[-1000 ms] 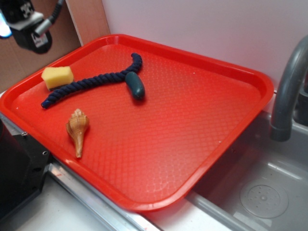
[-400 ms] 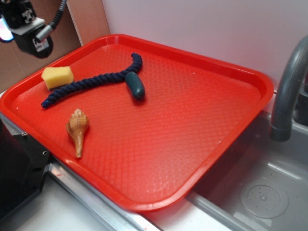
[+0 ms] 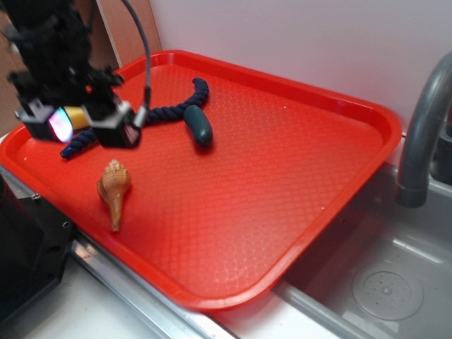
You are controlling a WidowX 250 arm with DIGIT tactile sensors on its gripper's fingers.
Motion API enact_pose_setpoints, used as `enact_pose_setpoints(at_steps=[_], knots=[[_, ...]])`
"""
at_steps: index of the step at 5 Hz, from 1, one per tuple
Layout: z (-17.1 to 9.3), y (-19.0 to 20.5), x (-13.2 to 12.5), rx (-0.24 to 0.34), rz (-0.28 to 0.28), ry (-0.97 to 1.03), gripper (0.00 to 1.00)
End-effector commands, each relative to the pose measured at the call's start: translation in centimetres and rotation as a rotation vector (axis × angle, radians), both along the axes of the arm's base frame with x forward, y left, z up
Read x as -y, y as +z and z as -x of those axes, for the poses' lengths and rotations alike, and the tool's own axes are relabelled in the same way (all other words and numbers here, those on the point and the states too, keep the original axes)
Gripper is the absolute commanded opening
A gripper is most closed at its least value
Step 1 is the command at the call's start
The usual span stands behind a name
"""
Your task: Grab the shell.
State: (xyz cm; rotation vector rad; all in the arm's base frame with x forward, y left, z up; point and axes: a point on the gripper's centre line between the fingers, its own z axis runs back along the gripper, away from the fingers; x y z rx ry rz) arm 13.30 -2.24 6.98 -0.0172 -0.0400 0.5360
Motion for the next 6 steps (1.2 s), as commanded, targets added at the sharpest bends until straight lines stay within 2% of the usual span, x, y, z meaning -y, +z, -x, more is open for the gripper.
enact_pose_setpoints(at_steps=[1,2,3,4,5,6], knots=[[-1.1,-4.7,-0.4,-0.082,0.022,-0.019,1.0],[-1.4,-4.7,0.0,-0.115,-0.002,-0.095,0.0],[-1.4,-2.9,0.3,-0.086,-0.014,-0.144,0.0],[-1.6,1.7,0.3,-0.032,-0.035,-0.381,0.0],[-1.6,6.7,-1.1,0.048,0.067,-0.616,0.0],[-1.8,11.8,-2.6,0.011,0.035,-0.632,0.0]])
